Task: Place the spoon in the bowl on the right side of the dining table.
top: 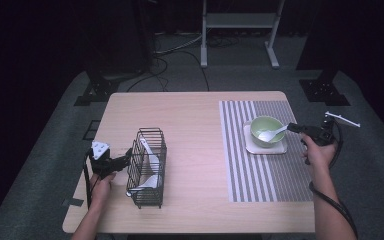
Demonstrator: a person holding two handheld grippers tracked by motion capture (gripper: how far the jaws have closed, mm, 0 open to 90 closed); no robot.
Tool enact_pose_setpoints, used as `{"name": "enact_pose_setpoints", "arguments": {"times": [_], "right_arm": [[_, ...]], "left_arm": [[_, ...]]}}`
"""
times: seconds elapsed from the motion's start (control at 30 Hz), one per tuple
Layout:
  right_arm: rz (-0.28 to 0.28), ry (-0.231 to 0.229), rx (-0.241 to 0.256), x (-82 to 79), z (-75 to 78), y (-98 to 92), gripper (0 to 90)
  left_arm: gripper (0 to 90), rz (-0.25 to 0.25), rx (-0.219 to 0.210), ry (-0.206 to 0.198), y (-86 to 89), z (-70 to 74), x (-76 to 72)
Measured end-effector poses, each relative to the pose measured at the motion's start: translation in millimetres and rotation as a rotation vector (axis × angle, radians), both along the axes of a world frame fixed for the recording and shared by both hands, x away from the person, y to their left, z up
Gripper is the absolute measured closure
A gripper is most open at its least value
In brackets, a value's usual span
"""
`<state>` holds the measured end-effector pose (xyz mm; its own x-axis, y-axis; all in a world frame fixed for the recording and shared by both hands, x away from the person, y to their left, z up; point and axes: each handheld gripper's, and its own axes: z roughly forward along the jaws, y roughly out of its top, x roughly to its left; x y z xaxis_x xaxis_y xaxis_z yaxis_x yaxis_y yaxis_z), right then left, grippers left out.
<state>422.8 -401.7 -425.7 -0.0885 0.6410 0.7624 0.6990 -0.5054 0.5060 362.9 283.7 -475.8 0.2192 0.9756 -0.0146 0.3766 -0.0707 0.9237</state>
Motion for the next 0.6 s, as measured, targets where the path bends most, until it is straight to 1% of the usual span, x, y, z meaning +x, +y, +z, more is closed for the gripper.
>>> {"name": "enact_pose_setpoints", "arguments": {"times": [0.17, 0.43, 0.6], "right_arm": [[-0.005, 0.009, -0.006, 0.1, -1.7, -1.4, 81.9], [-0.013, 0.023, -0.014, -0.9, -9.0, -5.5, 78.0], [-0.014, 0.029, -0.004, -2.7, -14.0, -7.2, 76.2]], "left_arm": [[1.6, -0.002, 0.006, 0.0, -0.1, 0.1, -0.2], [1.6, -0.002, 0.007, 0.001, -0.2, 0.1, -0.1], [1.6, -0.002, 0.01, 0.001, -0.6, 0.1, -0.2]]}}
